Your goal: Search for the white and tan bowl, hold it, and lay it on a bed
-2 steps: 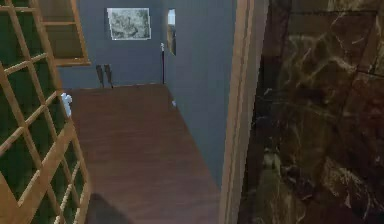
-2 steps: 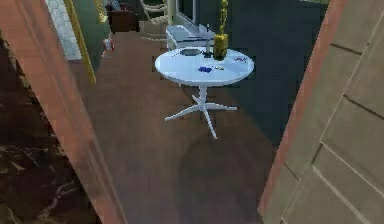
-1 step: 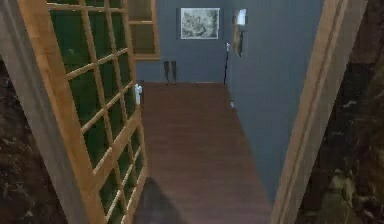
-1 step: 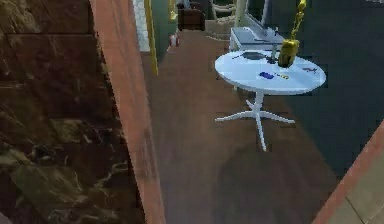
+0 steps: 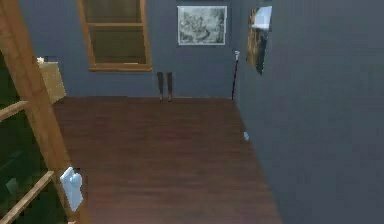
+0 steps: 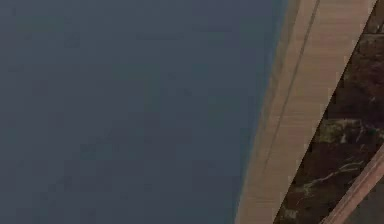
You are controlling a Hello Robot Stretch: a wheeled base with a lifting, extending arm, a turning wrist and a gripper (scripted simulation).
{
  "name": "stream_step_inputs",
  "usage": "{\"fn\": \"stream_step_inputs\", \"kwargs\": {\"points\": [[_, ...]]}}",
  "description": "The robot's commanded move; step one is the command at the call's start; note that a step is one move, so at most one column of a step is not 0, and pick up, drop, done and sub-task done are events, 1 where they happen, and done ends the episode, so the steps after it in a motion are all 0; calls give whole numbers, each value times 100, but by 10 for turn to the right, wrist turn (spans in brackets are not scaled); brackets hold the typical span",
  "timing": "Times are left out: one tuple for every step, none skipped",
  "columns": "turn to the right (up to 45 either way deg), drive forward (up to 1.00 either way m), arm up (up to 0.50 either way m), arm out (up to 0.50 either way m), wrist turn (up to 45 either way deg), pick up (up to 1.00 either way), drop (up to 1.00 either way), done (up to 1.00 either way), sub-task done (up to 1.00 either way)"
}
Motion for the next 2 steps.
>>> {"fn": "stream_step_inputs", "kwargs": {"points": [[-30, 0, 0, 0, 0, 0, 0, 0, 0], [0, 75, 0, 0, 0, 0, 0, 0, 0]]}}
